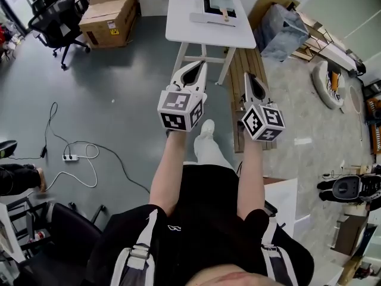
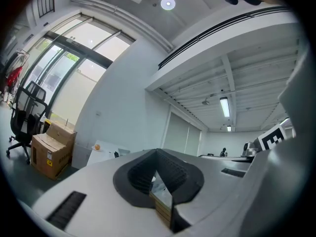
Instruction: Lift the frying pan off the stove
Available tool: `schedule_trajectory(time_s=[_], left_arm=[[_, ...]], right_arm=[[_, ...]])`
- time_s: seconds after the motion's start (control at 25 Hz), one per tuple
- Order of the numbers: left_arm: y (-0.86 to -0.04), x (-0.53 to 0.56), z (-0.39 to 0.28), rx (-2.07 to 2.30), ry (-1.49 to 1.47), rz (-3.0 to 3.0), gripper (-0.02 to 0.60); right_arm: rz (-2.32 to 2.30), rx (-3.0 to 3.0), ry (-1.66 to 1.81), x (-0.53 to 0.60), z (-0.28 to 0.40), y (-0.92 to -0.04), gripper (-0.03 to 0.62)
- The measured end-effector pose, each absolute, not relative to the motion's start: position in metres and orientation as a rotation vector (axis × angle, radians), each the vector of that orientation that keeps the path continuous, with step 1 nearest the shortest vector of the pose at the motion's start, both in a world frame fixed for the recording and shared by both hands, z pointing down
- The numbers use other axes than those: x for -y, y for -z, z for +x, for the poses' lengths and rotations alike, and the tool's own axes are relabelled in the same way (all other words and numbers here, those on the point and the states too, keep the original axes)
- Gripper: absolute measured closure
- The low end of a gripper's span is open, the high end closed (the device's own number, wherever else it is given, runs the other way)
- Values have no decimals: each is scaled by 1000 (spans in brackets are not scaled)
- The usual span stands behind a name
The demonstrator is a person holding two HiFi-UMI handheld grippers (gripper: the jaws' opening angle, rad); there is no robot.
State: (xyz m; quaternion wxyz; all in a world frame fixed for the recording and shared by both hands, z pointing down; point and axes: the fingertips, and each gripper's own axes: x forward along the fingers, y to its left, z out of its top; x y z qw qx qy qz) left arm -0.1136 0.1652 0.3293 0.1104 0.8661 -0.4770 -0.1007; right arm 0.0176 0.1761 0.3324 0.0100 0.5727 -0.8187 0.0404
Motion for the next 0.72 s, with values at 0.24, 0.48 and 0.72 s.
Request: schedule_trajectory(time_s=[0.24,0.48,0.72], left_arm=[[-316,-134,-102,1391,341,2569,584],[-313,-82,-100,1403,313,2580,584],[-308,-13,-76,1395,278,2595,584]], right_arm=[[1808,2589,-85,-142,39,-316,592],[1819,2633,-115,-82,47,-318,592],[1843,2666,-84,-13,74,-299,592]])
